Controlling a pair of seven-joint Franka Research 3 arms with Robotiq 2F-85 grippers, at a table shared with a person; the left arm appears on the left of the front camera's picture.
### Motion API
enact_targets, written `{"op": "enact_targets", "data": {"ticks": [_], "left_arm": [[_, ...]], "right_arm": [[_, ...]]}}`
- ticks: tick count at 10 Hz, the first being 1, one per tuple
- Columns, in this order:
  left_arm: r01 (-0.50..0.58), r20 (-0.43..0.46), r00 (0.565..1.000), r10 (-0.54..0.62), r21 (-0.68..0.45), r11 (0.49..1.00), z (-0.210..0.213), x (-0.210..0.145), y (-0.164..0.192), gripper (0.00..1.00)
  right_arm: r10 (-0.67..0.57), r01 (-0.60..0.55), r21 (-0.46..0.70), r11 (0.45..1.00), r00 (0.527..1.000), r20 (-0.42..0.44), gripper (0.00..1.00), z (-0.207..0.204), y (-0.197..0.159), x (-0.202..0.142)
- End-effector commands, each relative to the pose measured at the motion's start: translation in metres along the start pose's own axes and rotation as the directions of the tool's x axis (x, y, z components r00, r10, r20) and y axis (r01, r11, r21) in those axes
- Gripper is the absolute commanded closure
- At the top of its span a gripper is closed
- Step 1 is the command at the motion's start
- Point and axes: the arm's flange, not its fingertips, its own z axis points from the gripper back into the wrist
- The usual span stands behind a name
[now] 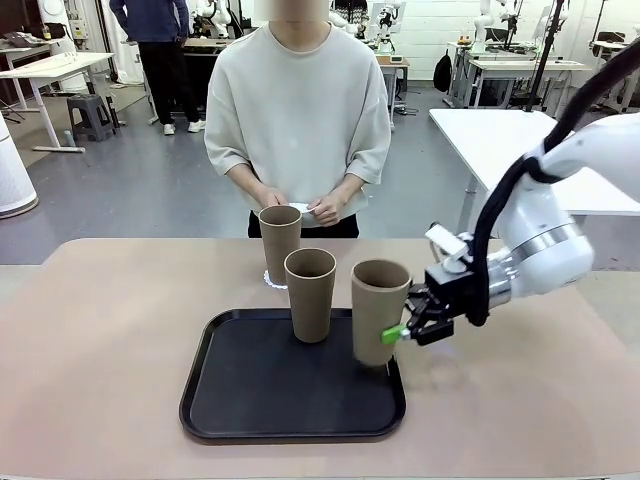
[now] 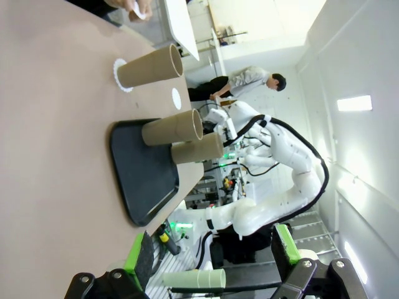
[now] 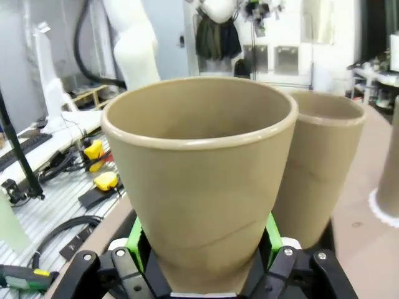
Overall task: Place coasters on the table and set cups on them.
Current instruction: Take one Reusable plastic cup from the Flat Tray and place it on a coaster set by the human.
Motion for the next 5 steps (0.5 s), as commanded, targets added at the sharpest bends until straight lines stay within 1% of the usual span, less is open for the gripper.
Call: {"op": "enact_targets", "data": {"ticks": [1, 2, 3, 4, 5], "left_arm": [[0.004, 0.011, 1.0, -0.004, 0.01, 1.0, -0.001, 0.0, -0.001, 0.0], [0.004, 0.011, 1.0, -0.004, 0.01, 1.0, -0.001, 0.0, -0.001, 0.0], [0.004, 0.011, 1.0, -0.004, 0.01, 1.0, -0.001, 0.0, -0.001, 0.0], [0.004, 0.011, 1.0, -0.004, 0.01, 1.0, -0.001, 0.0, -0.001, 0.0], [0.004, 0.011, 1.0, -0.004, 0.01, 1.0, -0.001, 0.0, -0.001, 0.0]], "right_arm": [[0.009, -0.002, -0.106, 0.994, 0.998, 0.061, 0.96, 0.029, 0.032, 0.058], [0.016, -0.008, -0.133, 0.991, 0.998, 0.061, 0.96, 0.043, 0.042, 0.086], [0.007, 0.002, -0.158, 0.987, 0.998, 0.055, 0.96, 0.053, 0.047, 0.107], [-0.012, 0.02, -0.159, 0.987, 0.998, 0.055, 0.96, 0.06, 0.051, 0.125], [-0.027, 0.033, -0.174, 0.984, 0.999, 0.034, 0.96, 0.063, 0.053, 0.142]]}}
